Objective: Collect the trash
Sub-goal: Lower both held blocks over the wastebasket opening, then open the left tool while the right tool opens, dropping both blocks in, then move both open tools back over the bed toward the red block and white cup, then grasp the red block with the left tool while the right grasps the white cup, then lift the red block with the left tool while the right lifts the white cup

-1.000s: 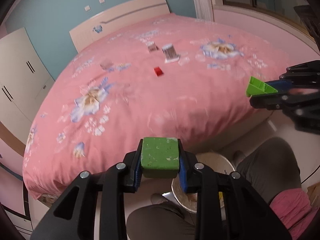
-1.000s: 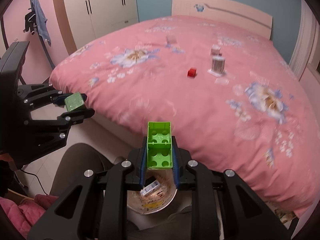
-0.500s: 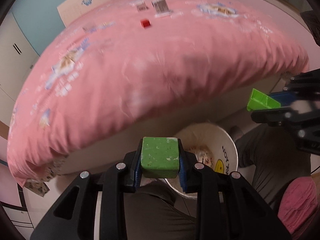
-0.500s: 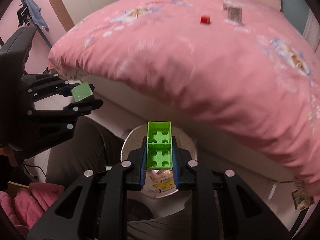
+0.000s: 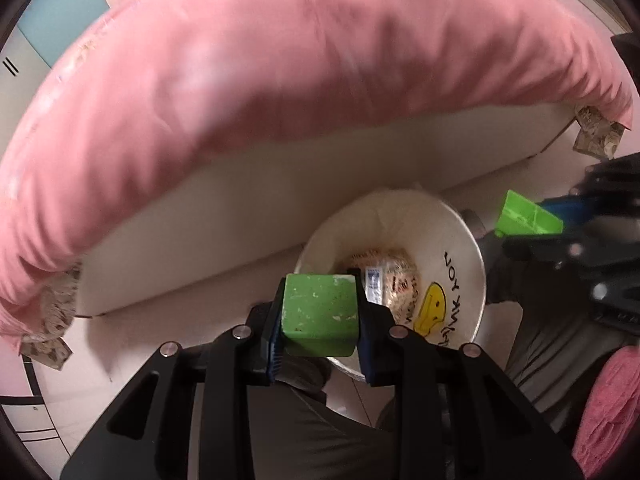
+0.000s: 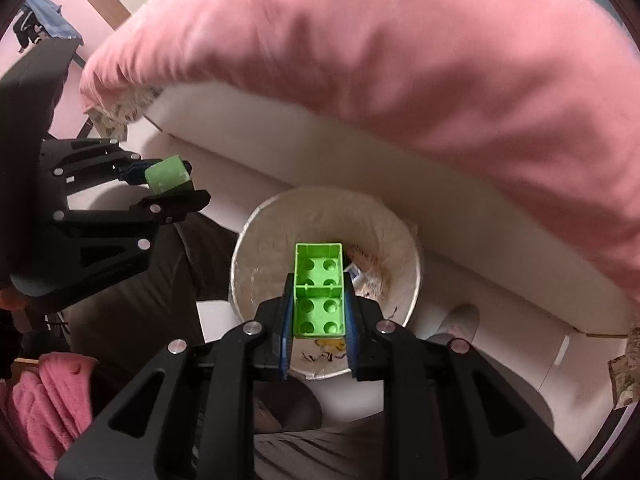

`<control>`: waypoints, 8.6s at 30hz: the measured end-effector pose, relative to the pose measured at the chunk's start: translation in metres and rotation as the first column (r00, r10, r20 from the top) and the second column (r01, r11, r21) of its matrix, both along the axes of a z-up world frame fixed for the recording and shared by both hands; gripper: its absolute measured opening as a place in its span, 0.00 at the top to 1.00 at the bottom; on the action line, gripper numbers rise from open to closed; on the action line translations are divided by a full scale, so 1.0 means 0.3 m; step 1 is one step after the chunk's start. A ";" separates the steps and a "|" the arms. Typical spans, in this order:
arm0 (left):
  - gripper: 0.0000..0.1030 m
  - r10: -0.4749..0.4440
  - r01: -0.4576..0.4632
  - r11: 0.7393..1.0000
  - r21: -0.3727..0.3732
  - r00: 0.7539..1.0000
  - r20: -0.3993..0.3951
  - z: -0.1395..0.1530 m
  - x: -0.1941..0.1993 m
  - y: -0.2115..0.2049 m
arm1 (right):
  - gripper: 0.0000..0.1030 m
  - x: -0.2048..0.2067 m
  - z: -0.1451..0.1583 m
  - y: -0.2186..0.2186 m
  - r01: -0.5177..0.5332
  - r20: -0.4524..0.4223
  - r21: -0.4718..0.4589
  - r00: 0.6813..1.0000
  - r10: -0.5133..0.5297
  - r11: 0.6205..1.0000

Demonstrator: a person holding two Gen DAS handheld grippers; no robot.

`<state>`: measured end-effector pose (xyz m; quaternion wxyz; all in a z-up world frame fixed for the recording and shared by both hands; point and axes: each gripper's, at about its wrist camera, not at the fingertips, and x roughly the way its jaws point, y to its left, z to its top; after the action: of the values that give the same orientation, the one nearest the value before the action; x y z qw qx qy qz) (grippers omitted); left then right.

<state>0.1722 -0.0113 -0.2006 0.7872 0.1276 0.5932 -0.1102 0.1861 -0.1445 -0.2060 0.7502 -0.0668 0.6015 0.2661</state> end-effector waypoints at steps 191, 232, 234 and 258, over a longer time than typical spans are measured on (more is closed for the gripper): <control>0.78 0.175 -0.129 0.970 -0.206 0.958 0.227 0.408 1.051 -0.160 | 0.48 1.225 0.515 -0.120 0.214 0.360 0.094 0.903 -0.233 0.972; 0.78 0.146 -0.079 0.988 -0.135 0.775 0.614 1.118 0.182 -0.019 | 0.48 0.175 1.214 -0.171 0.138 0.657 0.159 0.725 -0.209 0.978; 0.78 0.146 -0.083 0.988 -0.130 0.775 0.615 1.113 0.153 -0.011 | 0.48 0.140 1.213 -0.163 0.127 0.663 0.151 0.722 -0.196 0.980; 0.78 0.129 -0.114 0.992 -0.061 0.865 0.485 0.819 0.007 0.061 | 0.48 0.002 0.978 -0.076 0.084 0.559 0.119 0.818 -0.137 0.989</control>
<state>0.1743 0.0069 0.0451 0.9184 0.1020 0.3808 -0.0338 0.1869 -0.1673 0.0875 0.9111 -0.0741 0.3425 0.2167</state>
